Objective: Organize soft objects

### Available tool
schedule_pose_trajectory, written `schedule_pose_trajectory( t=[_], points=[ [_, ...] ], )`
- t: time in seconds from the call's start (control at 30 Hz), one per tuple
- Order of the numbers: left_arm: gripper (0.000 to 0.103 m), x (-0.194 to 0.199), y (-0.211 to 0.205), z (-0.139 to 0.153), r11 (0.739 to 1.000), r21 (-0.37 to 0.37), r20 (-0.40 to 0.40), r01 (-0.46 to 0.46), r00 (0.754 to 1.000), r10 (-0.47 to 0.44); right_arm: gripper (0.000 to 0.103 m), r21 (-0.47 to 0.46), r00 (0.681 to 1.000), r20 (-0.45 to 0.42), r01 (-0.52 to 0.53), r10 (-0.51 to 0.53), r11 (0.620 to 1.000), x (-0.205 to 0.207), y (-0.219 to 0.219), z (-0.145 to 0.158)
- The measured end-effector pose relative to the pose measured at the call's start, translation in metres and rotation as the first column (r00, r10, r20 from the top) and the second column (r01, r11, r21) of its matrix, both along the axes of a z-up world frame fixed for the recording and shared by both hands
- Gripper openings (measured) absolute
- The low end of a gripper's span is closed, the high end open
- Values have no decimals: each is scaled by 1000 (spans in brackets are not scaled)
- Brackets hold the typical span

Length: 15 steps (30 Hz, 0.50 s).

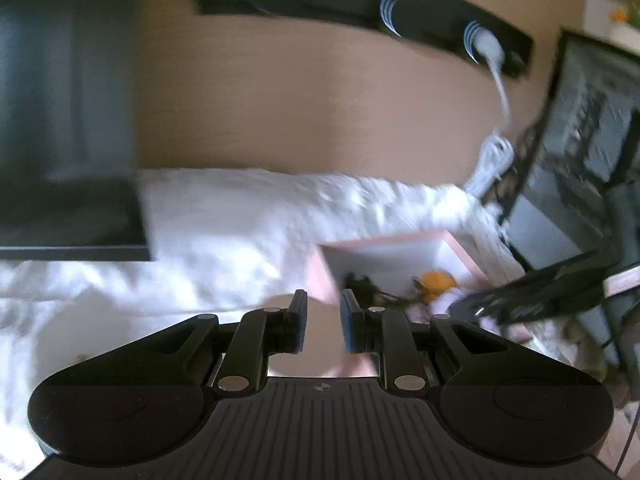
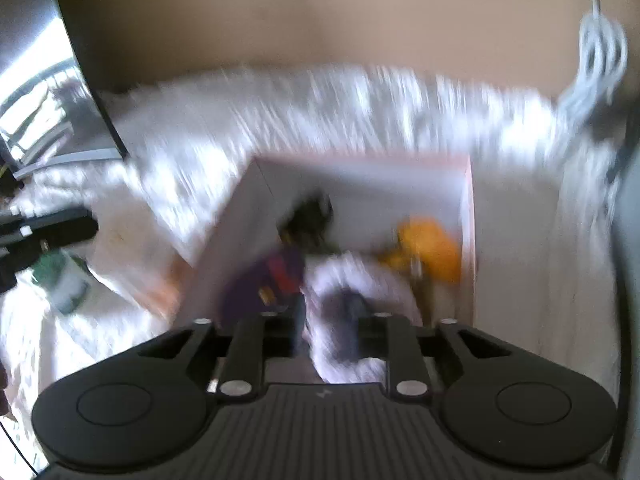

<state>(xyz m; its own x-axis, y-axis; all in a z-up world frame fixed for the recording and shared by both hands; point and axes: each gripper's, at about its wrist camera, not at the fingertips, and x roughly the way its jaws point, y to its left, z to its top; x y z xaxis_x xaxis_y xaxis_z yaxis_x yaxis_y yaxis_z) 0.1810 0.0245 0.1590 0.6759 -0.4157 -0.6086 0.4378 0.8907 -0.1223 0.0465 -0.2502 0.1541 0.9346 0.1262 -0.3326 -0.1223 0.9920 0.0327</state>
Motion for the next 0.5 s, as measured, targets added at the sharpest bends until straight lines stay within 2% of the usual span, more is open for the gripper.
schedule_pose_trajectory(
  t=[0.07,0.17,0.27,0.37,0.5],
  points=[
    [21,0,24,8,999,-2,4,-54,999,54,54,-10,998,65,-15,16,1000,-14,8,18],
    [21,2,63,19,991,-28,2,-130,992,130,54,-34,985,164,-43,48,998,-35,24,40],
    [21,11,94,21,980,-42,-50,-195,980,193,55,-78,963,244,-95,112,992,-53,46,52],
    [22,23,110,11,970,14,-108,-241,964,241,56,-122,942,276,-166,194,979,-60,68,59],
    [22,46,124,-3,958,59,-202,-281,936,287,56,-187,926,256,-232,276,954,-51,102,67]
  ],
)
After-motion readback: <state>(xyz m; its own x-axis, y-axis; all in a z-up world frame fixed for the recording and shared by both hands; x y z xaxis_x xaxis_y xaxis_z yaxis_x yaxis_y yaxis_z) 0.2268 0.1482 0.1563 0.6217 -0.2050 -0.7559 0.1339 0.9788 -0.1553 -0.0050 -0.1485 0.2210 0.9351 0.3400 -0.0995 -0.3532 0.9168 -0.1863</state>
